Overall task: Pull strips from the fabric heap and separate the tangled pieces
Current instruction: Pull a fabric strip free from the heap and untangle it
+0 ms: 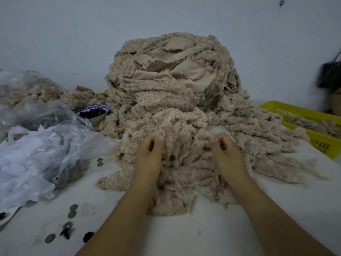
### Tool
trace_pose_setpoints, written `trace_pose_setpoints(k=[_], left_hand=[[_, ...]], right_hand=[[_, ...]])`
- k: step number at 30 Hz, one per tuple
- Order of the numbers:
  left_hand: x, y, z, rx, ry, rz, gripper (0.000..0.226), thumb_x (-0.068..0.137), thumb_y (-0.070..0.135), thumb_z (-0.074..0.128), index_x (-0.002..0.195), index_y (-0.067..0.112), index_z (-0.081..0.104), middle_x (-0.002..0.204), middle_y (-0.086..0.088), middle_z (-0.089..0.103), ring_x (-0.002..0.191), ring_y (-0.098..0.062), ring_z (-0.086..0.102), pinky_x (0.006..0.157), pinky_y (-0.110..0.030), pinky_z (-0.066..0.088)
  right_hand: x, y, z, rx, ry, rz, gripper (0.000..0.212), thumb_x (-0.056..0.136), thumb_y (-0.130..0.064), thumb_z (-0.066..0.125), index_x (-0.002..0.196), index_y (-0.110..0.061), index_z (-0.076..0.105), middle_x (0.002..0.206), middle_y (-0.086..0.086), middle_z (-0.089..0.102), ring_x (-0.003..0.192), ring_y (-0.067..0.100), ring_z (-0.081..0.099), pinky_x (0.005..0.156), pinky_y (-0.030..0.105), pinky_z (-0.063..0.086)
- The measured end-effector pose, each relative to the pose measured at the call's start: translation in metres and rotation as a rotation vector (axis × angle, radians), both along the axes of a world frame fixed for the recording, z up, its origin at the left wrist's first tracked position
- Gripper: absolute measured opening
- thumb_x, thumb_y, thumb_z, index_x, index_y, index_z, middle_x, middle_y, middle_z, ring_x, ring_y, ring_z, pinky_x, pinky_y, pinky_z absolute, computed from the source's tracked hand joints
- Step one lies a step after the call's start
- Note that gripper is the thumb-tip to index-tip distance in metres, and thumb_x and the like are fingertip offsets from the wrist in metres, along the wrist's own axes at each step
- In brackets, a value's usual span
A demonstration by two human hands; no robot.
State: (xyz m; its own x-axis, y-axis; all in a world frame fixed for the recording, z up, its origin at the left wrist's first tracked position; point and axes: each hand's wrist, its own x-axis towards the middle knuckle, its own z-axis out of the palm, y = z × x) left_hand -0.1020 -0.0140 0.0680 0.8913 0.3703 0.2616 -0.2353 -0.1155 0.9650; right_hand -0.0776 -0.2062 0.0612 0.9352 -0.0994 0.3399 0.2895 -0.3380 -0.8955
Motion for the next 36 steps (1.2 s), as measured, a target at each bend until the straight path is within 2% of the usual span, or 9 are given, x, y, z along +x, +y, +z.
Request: trace_pose_setpoints(k=[4, 9, 13, 16, 20, 23, 26, 30, 36], left_hand=[[-0.005, -0.006, 0.011, -0.459, 0.002, -0.24, 0.023, 0.099, 0.027, 0.058, 0.088, 0.022, 0.077, 0.093, -0.005, 0.077, 0.074, -0.014, 0.071, 0.06, -0.025, 0.059], [-0.01, -0.015, 0.008, -0.365, 0.061, -0.433, 0.025, 0.092, 0.036, 0.057, 0.095, 0.022, 0.077, 0.098, -0.007, 0.077, 0.081, -0.017, 0.073, 0.062, -0.026, 0.059], [-0.013, -0.02, 0.006, -0.263, 0.067, -0.407, 0.028, 0.085, 0.047, 0.062, 0.08, 0.023, 0.075, 0.077, -0.007, 0.072, 0.067, -0.016, 0.068, 0.059, -0.024, 0.054], [-0.01, -0.019, 0.005, -0.322, 0.084, -0.376, 0.035, 0.086, 0.049, 0.06, 0.091, 0.018, 0.076, 0.093, -0.012, 0.076, 0.08, -0.024, 0.072, 0.067, -0.034, 0.06], [-0.009, -0.014, 0.009, -0.519, 0.128, -0.351, 0.045, 0.093, 0.044, 0.055, 0.119, 0.01, 0.068, 0.114, -0.013, 0.074, 0.094, -0.025, 0.072, 0.069, -0.032, 0.058], [-0.009, -0.009, 0.01, -0.656, 0.123, -0.369, 0.028, 0.093, 0.037, 0.06, 0.1, 0.013, 0.073, 0.095, -0.006, 0.075, 0.071, -0.011, 0.069, 0.047, -0.019, 0.05], [-0.009, -0.006, 0.013, -0.73, 0.065, -0.536, 0.029, 0.088, 0.037, 0.063, 0.097, 0.014, 0.078, 0.104, -0.009, 0.074, 0.084, -0.013, 0.071, 0.057, -0.02, 0.056], [-0.016, -0.012, 0.01, -0.527, 0.164, -0.845, 0.039, 0.084, 0.049, 0.061, 0.08, 0.014, 0.076, 0.099, -0.009, 0.076, 0.087, -0.016, 0.073, 0.068, -0.023, 0.059], [-0.012, -0.02, 0.006, -0.287, 0.331, -0.741, 0.045, 0.077, 0.057, 0.062, 0.064, 0.016, 0.074, 0.079, -0.011, 0.074, 0.057, -0.013, 0.064, 0.045, -0.019, 0.045]], right_hand=[[-0.007, 0.003, 0.0, -0.004, -0.053, 0.098, 0.021, 0.098, -0.037, 0.054, 0.115, -0.049, 0.05, 0.117, -0.025, 0.044, 0.099, -0.013, 0.049, 0.078, 0.012, 0.041], [-0.013, 0.016, 0.001, -0.163, -0.032, 0.337, 0.055, 0.075, -0.083, 0.052, 0.124, -0.057, 0.046, 0.132, -0.029, 0.043, 0.127, -0.003, 0.043, 0.101, 0.024, 0.04], [-0.013, 0.021, 0.0, -0.259, -0.106, 0.291, 0.015, 0.084, -0.061, 0.062, 0.084, -0.05, 0.052, 0.086, -0.017, 0.057, 0.081, -0.006, 0.055, 0.066, 0.009, 0.04], [-0.011, 0.018, -0.003, -0.232, -0.158, 0.272, 0.028, 0.091, -0.044, 0.066, 0.072, -0.034, 0.047, 0.067, -0.012, 0.043, 0.062, -0.002, 0.043, 0.056, 0.011, 0.036], [-0.015, 0.017, 0.0, -0.108, -0.087, 0.362, 0.04, 0.092, -0.054, 0.056, 0.068, -0.026, 0.04, 0.059, -0.016, 0.039, 0.055, 0.0, 0.036, 0.052, 0.012, 0.033], [-0.017, 0.016, 0.003, -0.036, -0.04, 0.384, 0.043, 0.089, -0.062, 0.05, 0.066, -0.027, 0.04, 0.056, -0.016, 0.035, 0.051, 0.0, 0.033, 0.049, 0.01, 0.031], [-0.011, 0.017, 0.002, -0.083, -0.058, 0.31, 0.034, 0.092, -0.056, 0.048, 0.072, -0.029, 0.046, 0.07, -0.016, 0.047, 0.061, 0.001, 0.044, 0.057, 0.01, 0.038], [-0.009, 0.014, 0.001, 0.307, 0.059, 0.362, 0.02, 0.096, -0.015, 0.059, 0.086, -0.028, 0.071, 0.086, -0.008, 0.071, 0.08, 0.011, 0.065, 0.065, 0.017, 0.052], [-0.017, 0.004, 0.019, 0.684, 0.132, 0.736, 0.043, 0.103, -0.021, 0.036, 0.084, -0.013, 0.075, 0.075, 0.009, 0.068, 0.069, 0.023, 0.062, 0.061, 0.03, 0.054]])
